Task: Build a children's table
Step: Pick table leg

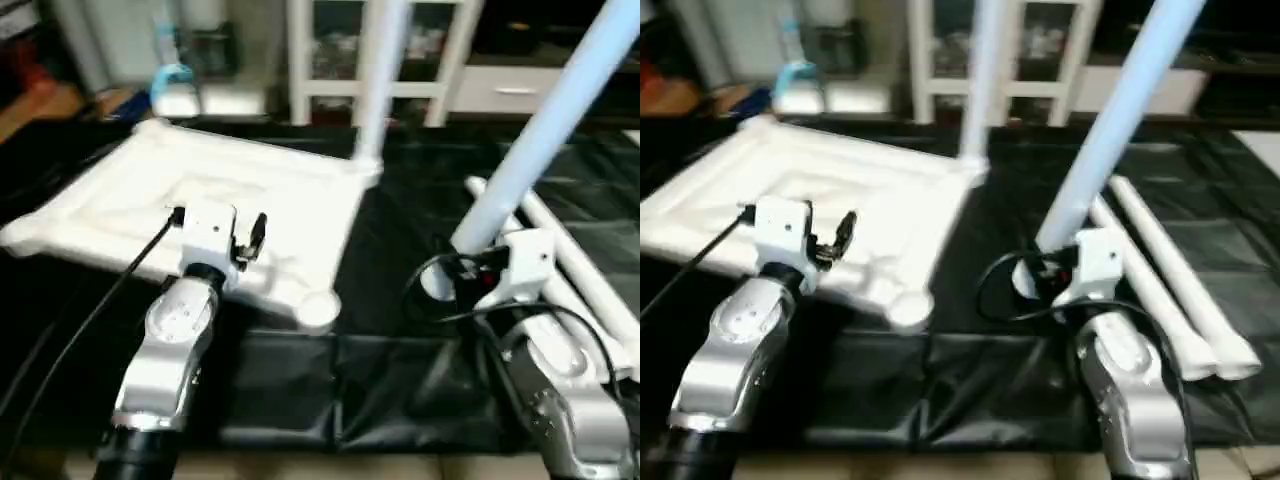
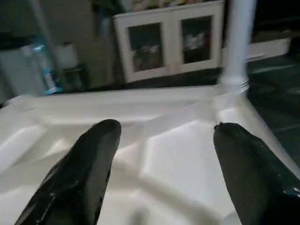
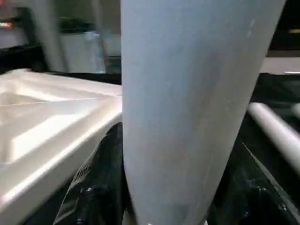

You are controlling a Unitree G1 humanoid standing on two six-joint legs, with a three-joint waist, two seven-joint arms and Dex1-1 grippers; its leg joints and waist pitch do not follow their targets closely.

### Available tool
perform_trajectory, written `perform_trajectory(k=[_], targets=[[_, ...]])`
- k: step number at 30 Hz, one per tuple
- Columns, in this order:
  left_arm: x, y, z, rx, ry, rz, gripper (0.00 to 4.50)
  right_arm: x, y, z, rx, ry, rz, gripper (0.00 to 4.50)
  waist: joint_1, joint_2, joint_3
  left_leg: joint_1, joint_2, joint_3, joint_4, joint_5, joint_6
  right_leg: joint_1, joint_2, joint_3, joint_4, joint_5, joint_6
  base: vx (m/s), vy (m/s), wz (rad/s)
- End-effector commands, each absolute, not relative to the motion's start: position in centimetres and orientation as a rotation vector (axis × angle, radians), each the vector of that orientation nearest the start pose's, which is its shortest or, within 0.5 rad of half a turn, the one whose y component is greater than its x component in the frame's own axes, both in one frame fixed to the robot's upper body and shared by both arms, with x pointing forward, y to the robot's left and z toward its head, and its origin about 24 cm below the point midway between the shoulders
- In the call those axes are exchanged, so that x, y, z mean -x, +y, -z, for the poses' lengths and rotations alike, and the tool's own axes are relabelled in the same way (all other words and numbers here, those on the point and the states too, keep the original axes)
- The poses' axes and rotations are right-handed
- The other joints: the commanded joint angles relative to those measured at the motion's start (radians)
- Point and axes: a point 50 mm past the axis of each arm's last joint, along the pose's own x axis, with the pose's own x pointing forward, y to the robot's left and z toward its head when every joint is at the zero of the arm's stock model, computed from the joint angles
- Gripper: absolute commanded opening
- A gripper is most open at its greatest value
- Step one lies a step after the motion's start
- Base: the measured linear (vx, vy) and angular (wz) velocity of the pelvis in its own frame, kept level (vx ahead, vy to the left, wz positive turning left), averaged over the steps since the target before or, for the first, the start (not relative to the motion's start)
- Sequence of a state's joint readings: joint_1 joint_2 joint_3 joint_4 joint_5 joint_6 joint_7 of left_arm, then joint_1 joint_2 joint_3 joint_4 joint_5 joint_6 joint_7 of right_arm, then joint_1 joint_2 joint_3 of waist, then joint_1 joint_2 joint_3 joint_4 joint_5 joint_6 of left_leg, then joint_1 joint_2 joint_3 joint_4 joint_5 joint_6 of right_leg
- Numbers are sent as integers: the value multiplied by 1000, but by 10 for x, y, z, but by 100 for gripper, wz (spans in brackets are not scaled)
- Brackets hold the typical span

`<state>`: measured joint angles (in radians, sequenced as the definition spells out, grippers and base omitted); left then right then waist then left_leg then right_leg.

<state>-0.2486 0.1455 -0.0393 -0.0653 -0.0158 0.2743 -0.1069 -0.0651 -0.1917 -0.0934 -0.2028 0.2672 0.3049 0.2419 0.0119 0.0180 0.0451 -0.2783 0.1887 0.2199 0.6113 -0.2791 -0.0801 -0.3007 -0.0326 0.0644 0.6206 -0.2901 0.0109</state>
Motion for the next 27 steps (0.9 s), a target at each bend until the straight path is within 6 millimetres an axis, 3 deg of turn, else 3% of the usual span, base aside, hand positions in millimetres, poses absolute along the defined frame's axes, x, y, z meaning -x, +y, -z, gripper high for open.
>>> perform_trajectory(k=[1, 2, 3, 4, 5, 6, 7, 8, 9, 10, 11, 12, 13, 14, 15, 16, 17, 18, 19, 20, 21, 22, 23, 24, 25, 26, 27], targets=[[-298, 146, -95, -150, -20, 191, 359, -261, -180, -90, -73, -3, -224, 187, 27, -17, -62, -96, -47, -35, -47, -23, -14, 116, 4, 38, -54, 296, -183, 87, -16, -44], [-298, 146, -94, -145, -13, 191, 359, -261, -179, -89, -76, 3, -229, 187, 19, 22, -89, -80, -56, -52, -40, 43, 41, 121, 8, 26, -37, 475, -145, 74, -15, -15], [-297, 147, -93, -143, -11, 191, 359, -260, -178, -89, -77, 4, -231, 187, 11, 25, -88, -54, -43, -65, -44, 73, 66, 91, 24, 9, -22, 527, -130, 118, -34, 15], [-297, 147, -92, -143, -6, 193, 359, -259, -177, -88, -71, 10, -240, 187, -6, 28, -86, -3, -24, -78, -43, 123, 133, 49, 36, -22, -3, 531, -115, 118, -34, 15], [-297, 147, -91, -145, -4, 194, 359, -259, -176, -87, -67, 12, -246, 187, -19, 26, -86, 32, -1, -97, -39, 187, 217, 17, 22, -38, 11, 481, -126, 127, -55, 12], [-296, 148, -91, -147, -3, 191, 359, -258, -174, -86, -69, 18, -254, 187, -22, 14, -85, 26, -2, -95, -34, 198, 255, 23, 10, -36, 3, 457, -138, 60, -20, 17], [-296, 148, -91, -147, -3, 190, 359, -258, -174, -86, -71, 20, -255, 187, -1, -7, -78, -21, -50, -67, -15, 143, 268, 70, 6, 0, -27, 471, -179, 60, -20, 17], [-295, 153, -91, -143, -6, 166, 359, -257, -170, -84, -77, 29, -271, 187, 13, -27, -73, -69, -66, -59, -12, 60, 238, 110, -5, 34, -53, 464, -226, 28, 7, 23], [-295, 153, -91, -143, -6, 166, 359, -257, -170, -84, -77, 29, -271, 187, 25, -15, -77, -79, -63, -66, -11, 49, 216, 123, -11, 42, -49, 465, -238, 28, 1, 21], [-294, 158, -92, -145, -8, 140, 359, -256, -167, -82, -83, 40, -289, 187, 27, 1, -79, -69, -49, -77, -24, 69, 187, 119, 6, 33, -38, 480, -228, 28, 1, 21], [-294, 160, -92, -145, -8, 128, 359, -256, -165, -81, -85, 43, -297, 187, 17, 3, -78, -20, -22, -97, -41, 127, 200, 80, 31, -2, -12, 459, -200, 74, -8, 16], [-293, 162, -91, -143, -6, 121, 359, -256, -163, -81, -89, 44, -303, 187, 5, 11, -79, 17, 4, -117, -46, 179, 237, 40, 27, -26, 8, 417, -182, 54, -11, 6], [-291, 165, -91, -151, -3, 116, 359, -257, -159, -79, -100, 50, -314, 187, -20, 3, -80, 73, 46, -157, -36, 296, 389, -31, -22, -52, 22, 268, -168, 77, -44, 8], [-290, 167, -91, -152, -1, 116, 359, -258, -156, -78, -104, 50, -322, 187, -25, -10, -90, 73, 39, -158, -24, 333, 428, -24, -32, -50, 21, 262, -164, 0, 0, 0], [-290, 167, -91, -153, -1, 116, 359, -258, -156, -78, -105, 50, -324, 187, -16, -14, -80, 42, 13, -139, -16, 333, 439, -3, -37, -40, 8, 279, -167, 0, 0, 0], [-289, 168, -90, -158, 3, 118, 359, -258, -153, -77, -107, 51, -331, 187, 9, -34, -71, -57, -73, -91, 13, 237, 388, 88, -27, 7, -35, 348, -187, 0, 0, 0], [-288, 168, -90, -165, 6, 121, 359, -258, -153, -75, -102, 58, -332, 187, 28, -19, -71, -76, -60, -92, 6, 148, 311, 103, -44, 21, -51, 335, -224, 3, 19, 22], [-288, 166, -90, -159, 6, 127, 359, -258, -153, -75, -98, 60, -331, 187, 24, -19, -71, -72, -48, -97, -4, 136, 280, 106, -34, 12, -45, 340, -231, 12, 25, 26], [-289, 162, -92, -149, 3, 143, 359, -258, -154, -76, -109, 56, -328, 187, 10, 2, -76, -8, -10, -131, -32, 207, 267, 58, 6, -37, 0, 344, -199, 9, 16, 18], [-289, 160, -93, -150, 2, 150, 359, -259, -155, -78, -111, 53, -327, 187, -3, 15, -85, 46, 15, -161, -31, 267, 314, 11, 4, -56, 28, 319, -181, 62, -30, 6], [-290, 158, -94, -152, 0, 156, 359, -259, -158, -79, -112, 51, -325, 187, -25, 26, -80, 77, 48, -199, -36, 295, 379, -46, -17, -71, 47, 224, -167, 54, -39, 2], [-292, 153, -96, -142, -7, 167, 359, -261, -160, -83, -110, 38, -323, 187, -37, 30, -74, 104, 81, -221, -46, 230, 473, -90, -52, -84, 54, 46, -155, 54, -39, 2], [-293, 149, -96, -128, -12, 177, 359, -262, -162, -85, -104, 26, -328, 187, -33, -15, -68, 64, 52, -190, -32, 198, 480, -55, -81, -70, 12, 95, -167, 0, 0, 0], [-294, 146, -96, -117, -14, 183, 359, -262, -164, -87, -100, 17, -332, 187, -16, -28, -62, 1, -7, -136, -6, 168, 447, 9, -95, -38, -26, 152, -202, 0, 0, 0], [-295, 146, -93, -124, -4, 187, 359, -262, -163, -86, -86, 20, -338, 187, 22, -34, -54, -106, -70, -105, 49, 95, 366, 116, -132, 34, -86, 118, -254, 0, 0, 0], [-295, 145, -93, -132, 4, 189, 359, -262, -164, -87, -77, 23, -342, 187, 36, -25, -65, -126, -48, -114, 62, 86, 279, 138, -137, 49, -89, 124, -292, 39, 24, 20], [-297, 147, -92, -127, 3, 185, 359, -263, -162, -86, -77, 24, -339, 187, 25, -13, -65, -121, -38, -112, 22, 122, 213, 137, -78, 13, -68, 193, -303, 58, 31, 25]])
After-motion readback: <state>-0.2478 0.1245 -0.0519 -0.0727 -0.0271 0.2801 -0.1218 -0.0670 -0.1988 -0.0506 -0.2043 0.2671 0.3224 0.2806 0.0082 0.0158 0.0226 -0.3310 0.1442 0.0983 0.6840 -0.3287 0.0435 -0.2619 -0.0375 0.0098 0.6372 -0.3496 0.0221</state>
